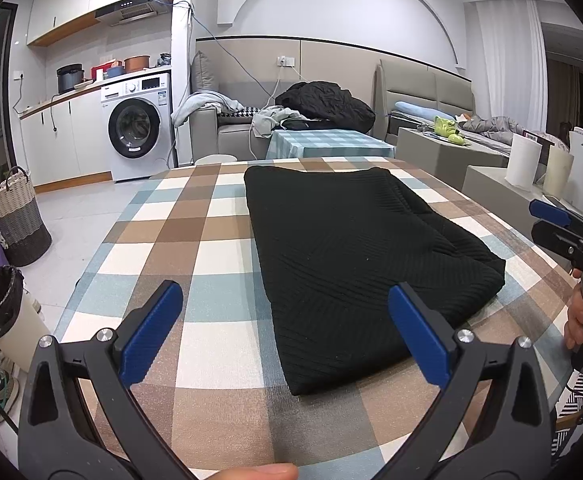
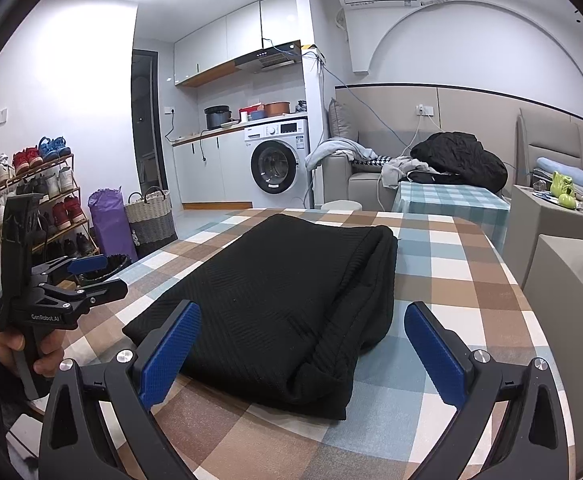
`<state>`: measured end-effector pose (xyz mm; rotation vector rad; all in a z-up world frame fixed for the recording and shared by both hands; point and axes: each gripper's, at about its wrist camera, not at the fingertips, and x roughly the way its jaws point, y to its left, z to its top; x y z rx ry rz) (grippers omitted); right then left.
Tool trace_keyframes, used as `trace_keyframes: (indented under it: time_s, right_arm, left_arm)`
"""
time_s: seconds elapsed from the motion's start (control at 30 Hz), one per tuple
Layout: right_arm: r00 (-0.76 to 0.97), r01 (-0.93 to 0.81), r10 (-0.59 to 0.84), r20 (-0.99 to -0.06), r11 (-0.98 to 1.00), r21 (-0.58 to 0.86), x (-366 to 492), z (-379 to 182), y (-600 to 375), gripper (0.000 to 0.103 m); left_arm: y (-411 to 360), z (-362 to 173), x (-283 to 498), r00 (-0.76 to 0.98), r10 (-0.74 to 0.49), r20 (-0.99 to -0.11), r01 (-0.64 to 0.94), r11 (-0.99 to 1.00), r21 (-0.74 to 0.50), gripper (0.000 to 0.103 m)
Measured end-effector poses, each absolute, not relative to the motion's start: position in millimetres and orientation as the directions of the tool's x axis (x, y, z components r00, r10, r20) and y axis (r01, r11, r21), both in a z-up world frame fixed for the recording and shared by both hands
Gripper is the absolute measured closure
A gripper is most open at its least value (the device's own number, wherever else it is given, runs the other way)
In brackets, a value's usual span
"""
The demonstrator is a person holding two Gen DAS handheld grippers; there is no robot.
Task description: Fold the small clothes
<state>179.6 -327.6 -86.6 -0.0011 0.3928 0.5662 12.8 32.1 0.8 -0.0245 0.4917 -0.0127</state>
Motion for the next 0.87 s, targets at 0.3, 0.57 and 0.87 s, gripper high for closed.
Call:
trace_keyframes:
  time_s: [0.3, 0.57, 0.87]
  right_arm:
    - [0.772, -0.522, 0.521, -0.363, 0.847, 0.106, 179.6, -86.7, -327.7, 0.0]
    - [0.772, -0.522, 0.522, -0.364, 0.846, 0.106, 178.4, -86.2, -327.5, 0.0]
    - [0.772, -0.521, 0.521, -0.365, 0.847, 0.106, 178.0, -86.2, -327.3, 0.0]
  left_arm:
    - [32.2, 0.6, 12.8, 0.881, -0.018, -0.473, 0.006, 1.0, -0.027, 0.001]
    - [32.1, 0.2, 13.0, 0.881, -0.018, -0.473, 0.006, 1.0, -0.026, 0.001]
    - [33.1, 0.9, 12.7, 0.882, -0.017, -0.471, 0.005, 1.0, -0.027, 0.001]
